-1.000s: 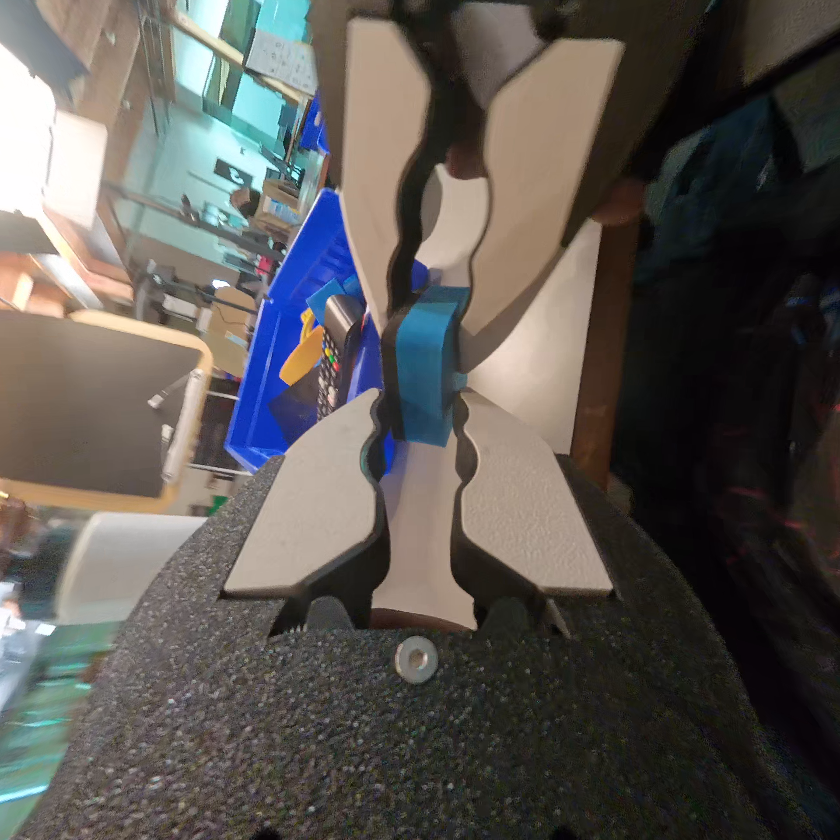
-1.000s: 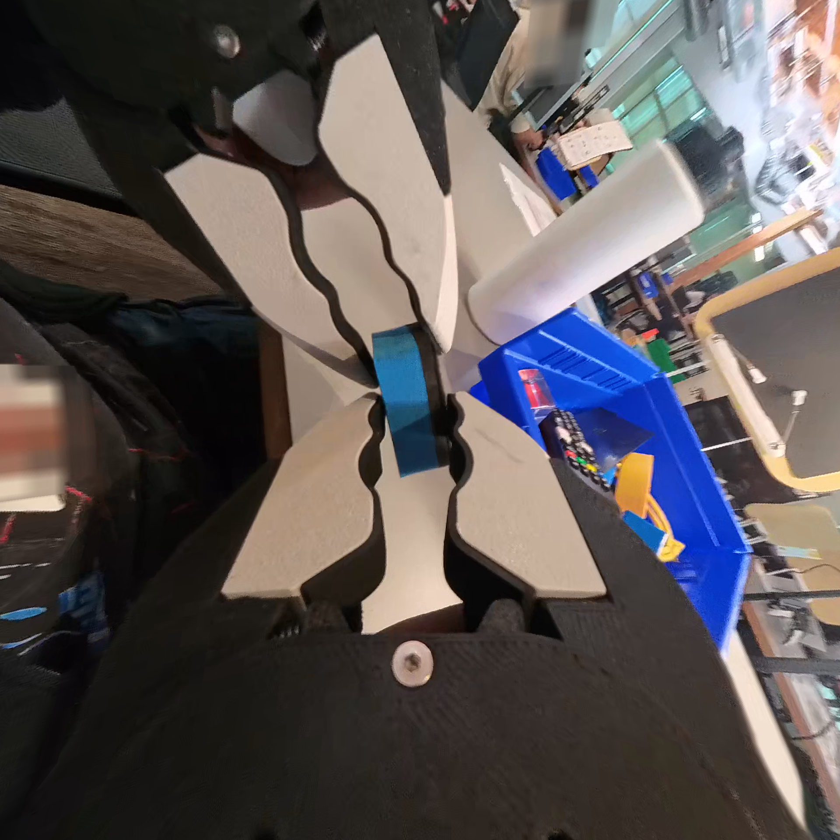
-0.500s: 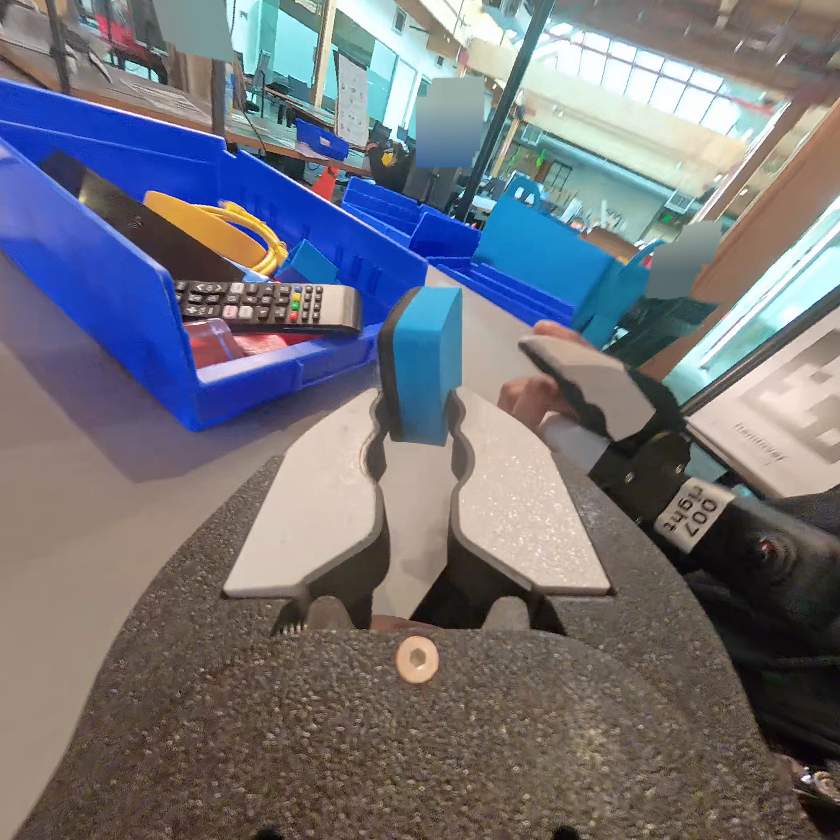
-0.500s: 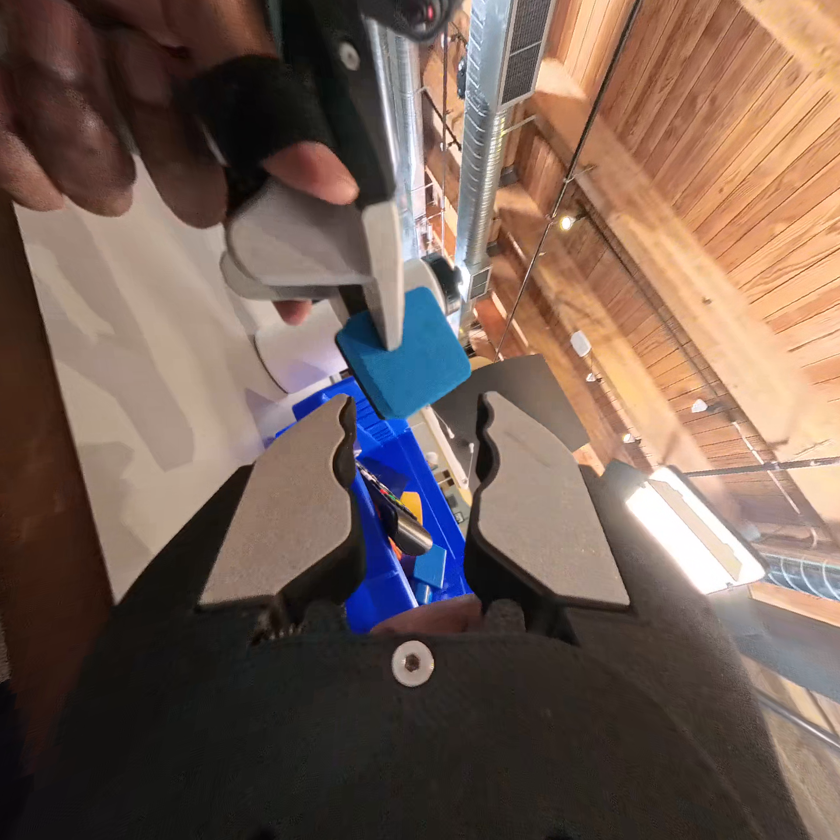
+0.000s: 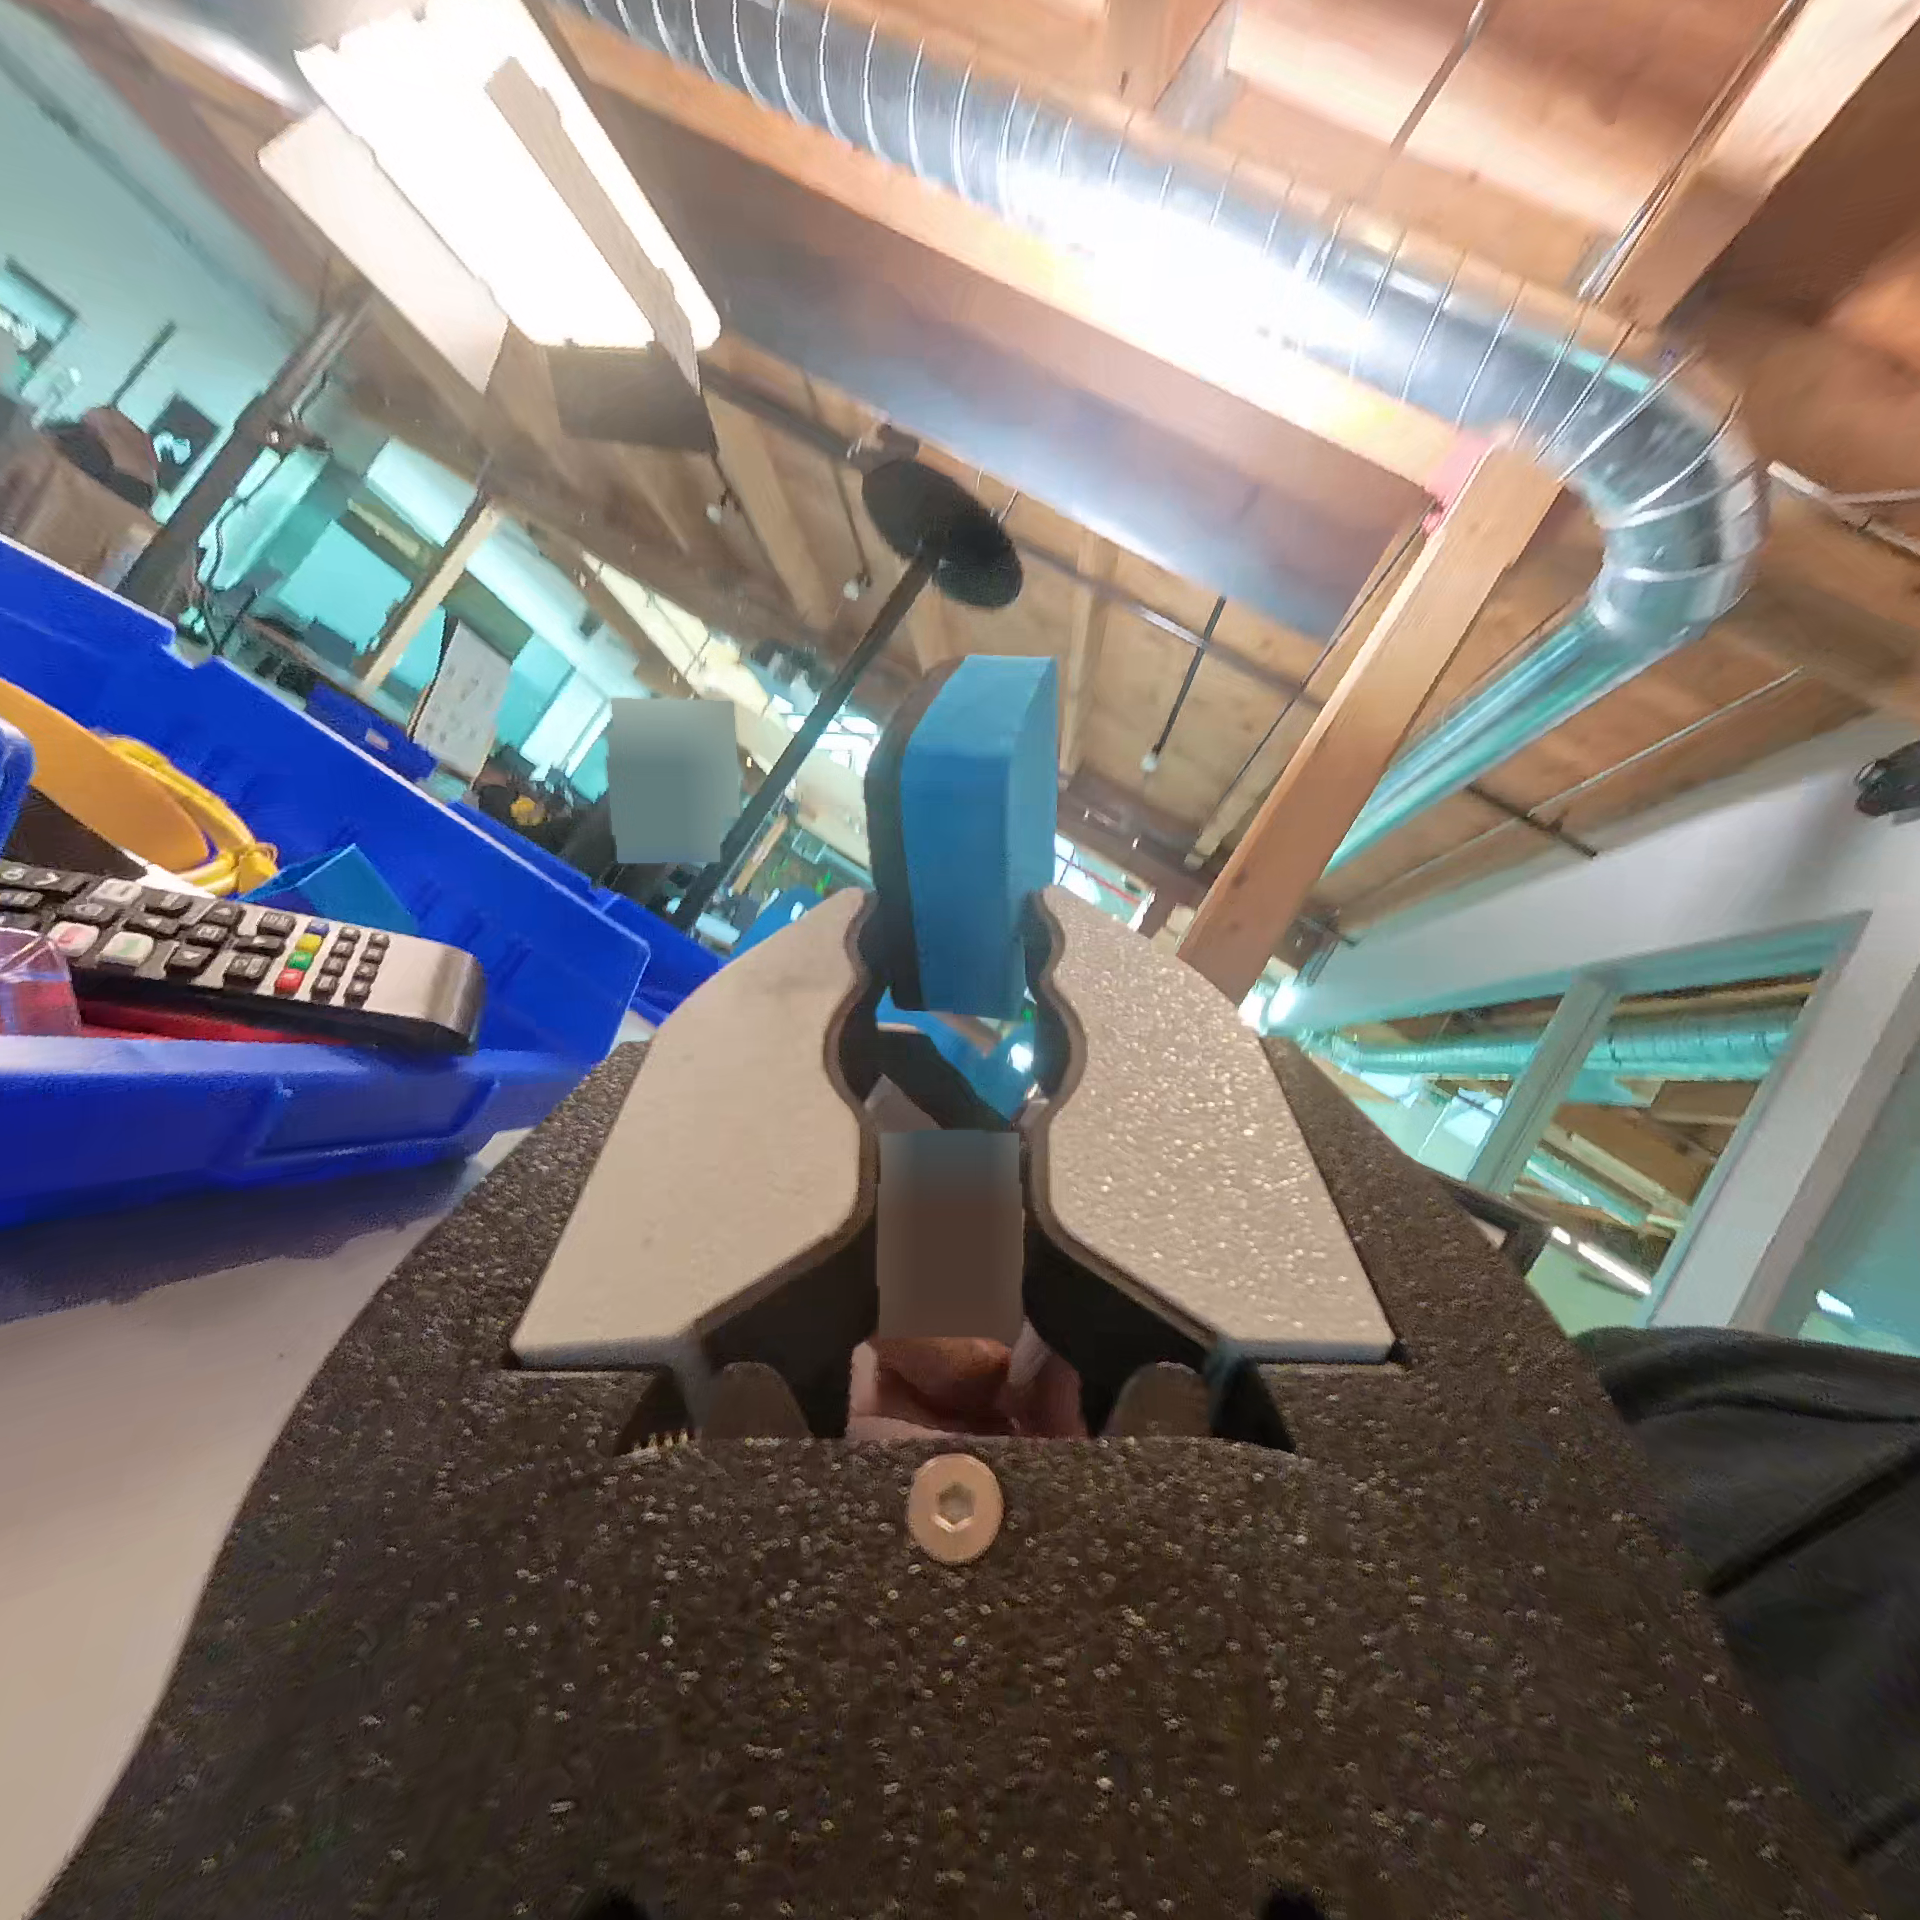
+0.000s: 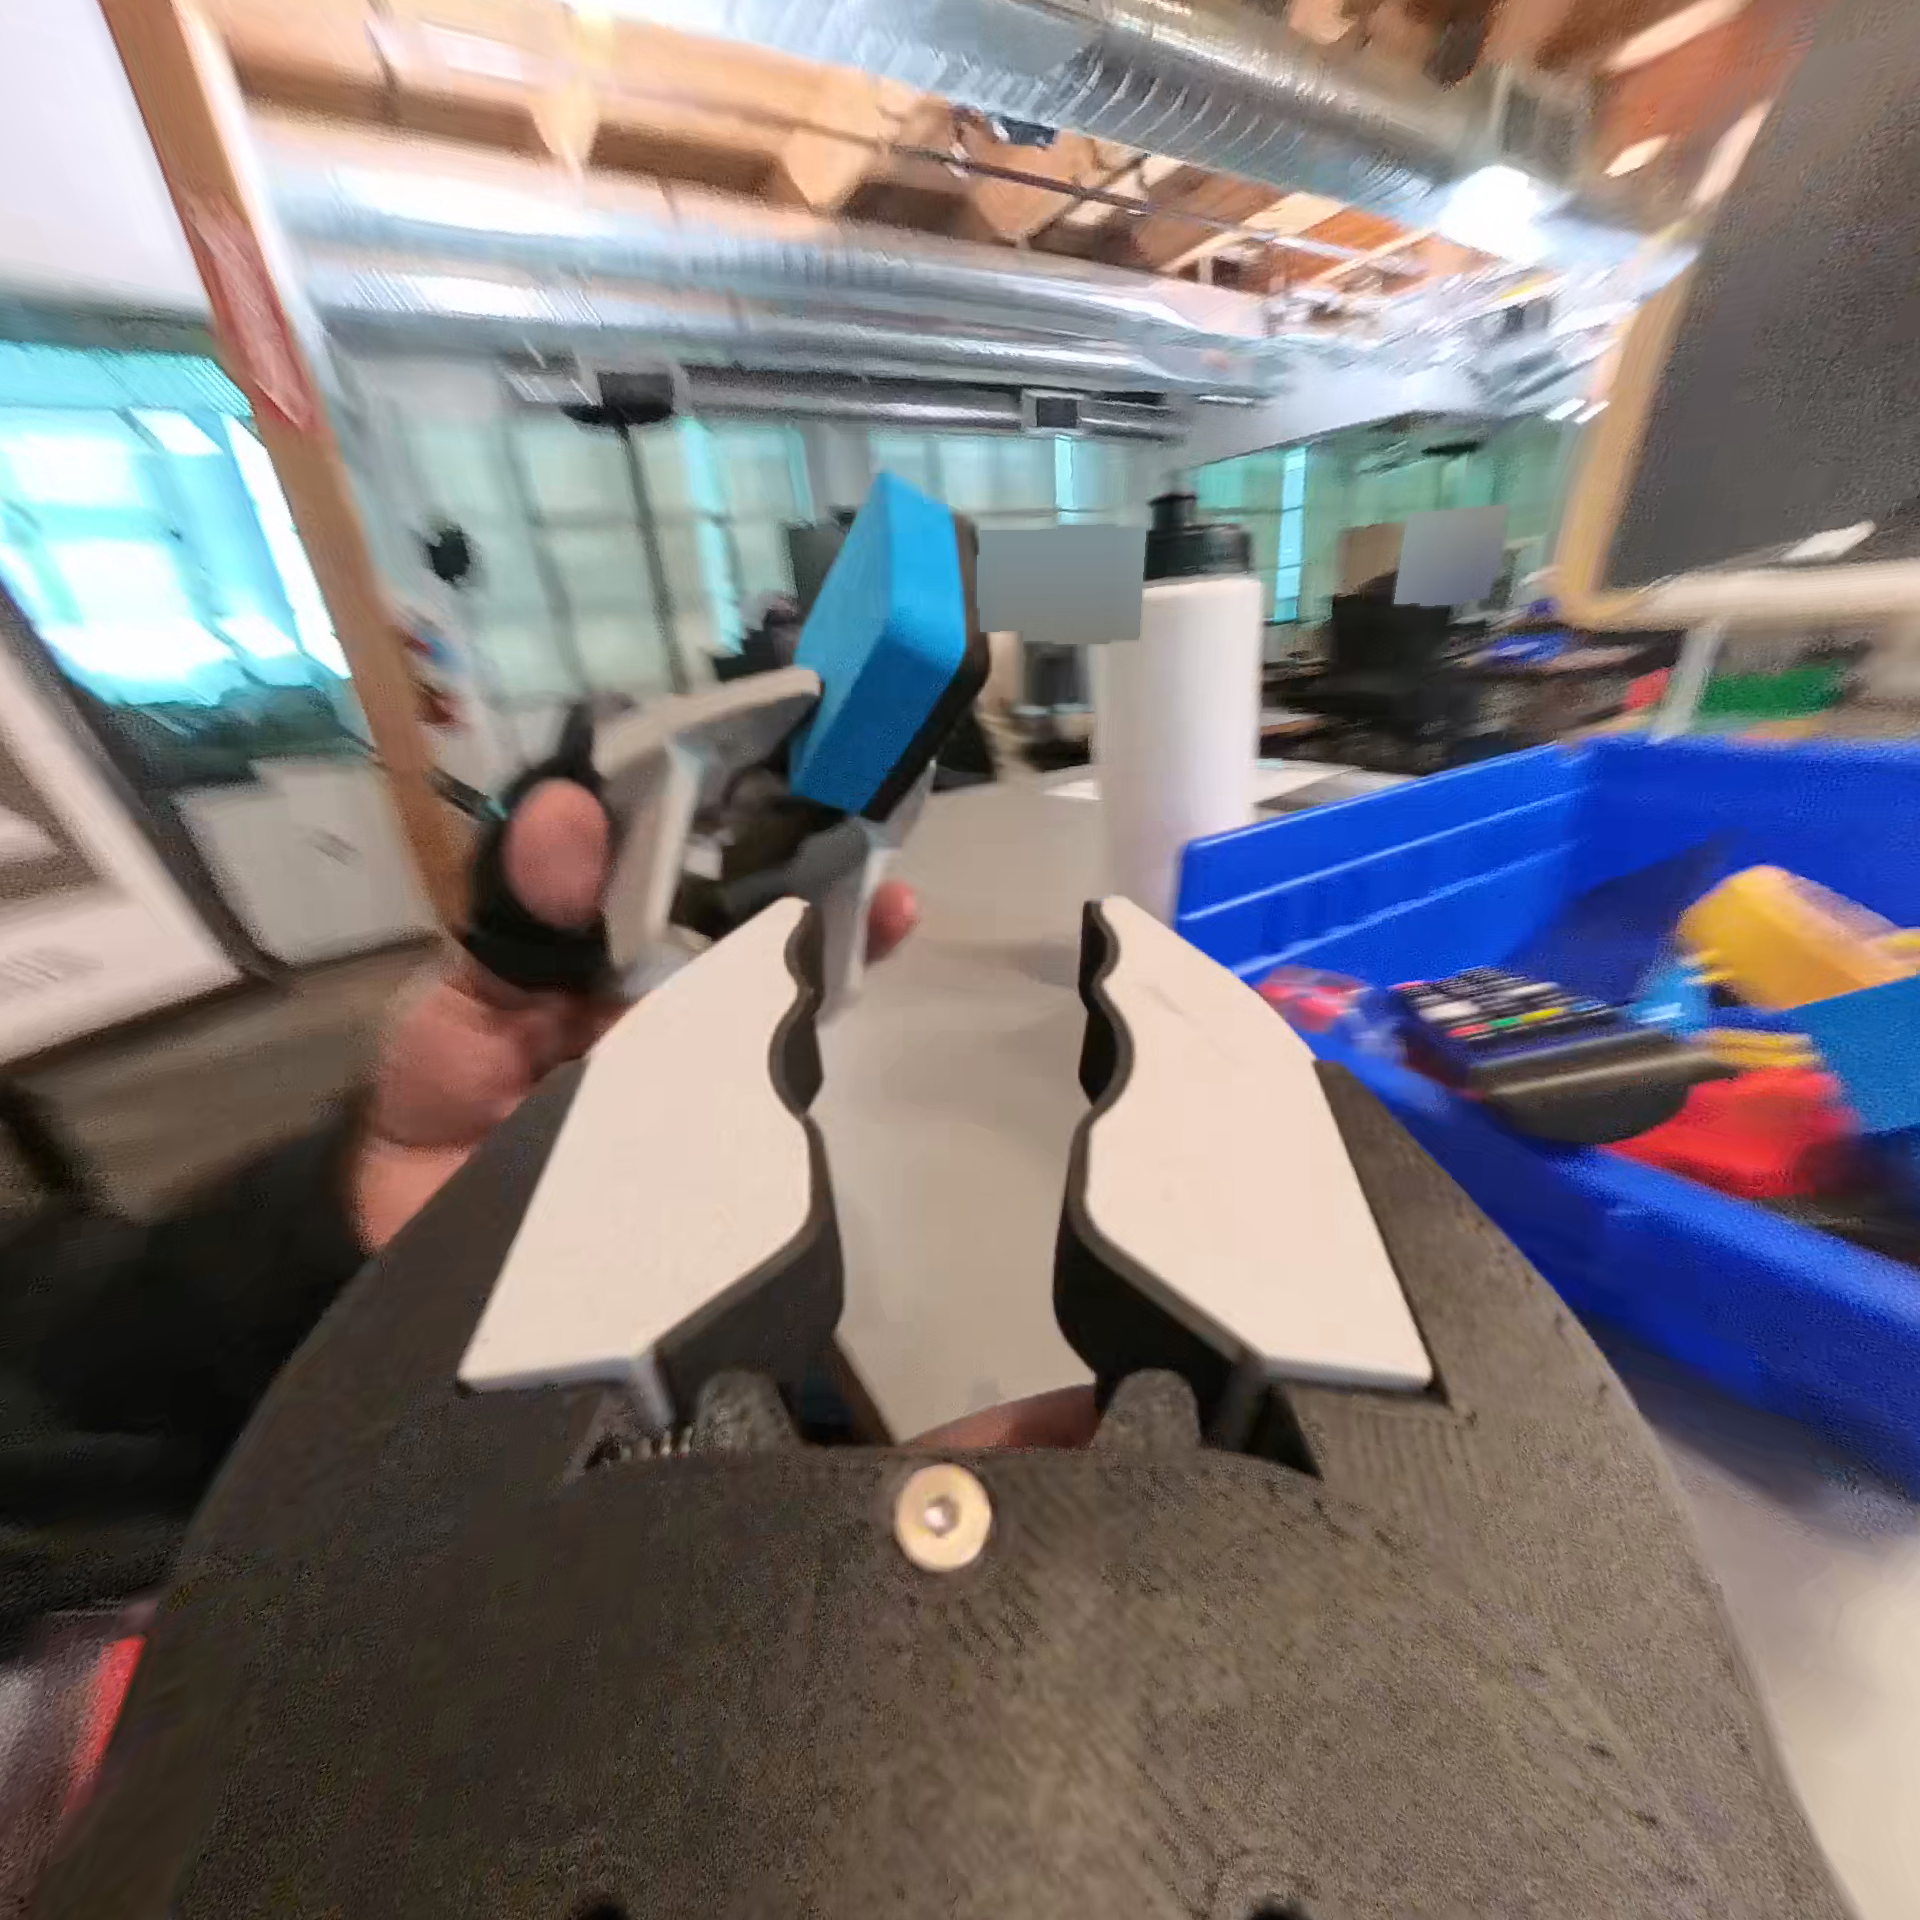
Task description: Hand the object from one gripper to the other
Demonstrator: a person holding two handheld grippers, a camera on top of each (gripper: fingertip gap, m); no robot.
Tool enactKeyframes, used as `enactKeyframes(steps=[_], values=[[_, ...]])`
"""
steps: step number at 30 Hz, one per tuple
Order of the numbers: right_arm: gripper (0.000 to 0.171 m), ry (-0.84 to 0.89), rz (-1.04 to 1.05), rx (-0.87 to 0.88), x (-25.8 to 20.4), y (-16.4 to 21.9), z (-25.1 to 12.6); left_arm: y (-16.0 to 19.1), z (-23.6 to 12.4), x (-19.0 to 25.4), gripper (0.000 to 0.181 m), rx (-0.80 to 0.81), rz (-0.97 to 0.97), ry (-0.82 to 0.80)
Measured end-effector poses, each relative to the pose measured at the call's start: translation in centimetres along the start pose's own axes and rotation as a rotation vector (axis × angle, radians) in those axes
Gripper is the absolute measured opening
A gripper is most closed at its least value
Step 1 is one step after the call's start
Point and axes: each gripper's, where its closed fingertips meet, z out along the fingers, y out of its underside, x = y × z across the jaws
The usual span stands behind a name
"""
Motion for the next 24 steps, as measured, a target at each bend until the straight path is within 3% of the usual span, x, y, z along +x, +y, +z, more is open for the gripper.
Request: enactKeyframes(steps=[5, 11, 15, 18, 21, 24], values=[[0.042, -0.108, 0.303, 0.067, -0.3, -0.6, 0.3, 0.9, 0.1, -0.4, 0.025, 0.083, 0.02, -0.013], [0.039, -0.105, 0.364, 0.078, -0.2, 0.1, 0.8, 3.1, 0.6, -0.7, 0.025, 0.055, 0.017, -0.015], [0.022, -0.119, 0.384, 0.105, -0.1, -0.1, 0.6, 3.7, 0.7, -0.9, 0.025, 0.027, -0.004, -0.023], [0.021, -0.114, 0.341, 0.097, 0.0, -0.2, 0.4, 3.8, 0.7, -1.1, 0.032, -0.028, 0.005, -0.026], [0.021, -0.105, 0.257, 0.052, 0.3, -0.5, 0.0, 3.6, 0.6, -1.7, 0.052, -0.128, 0.174, -0.082], [0.021, -0.077, 0.102, -0.081, 0.8, 0.1, -0.3, 2.6, 0.1, -2.1, 0.061, -0.272, 0.515, -0.153]])
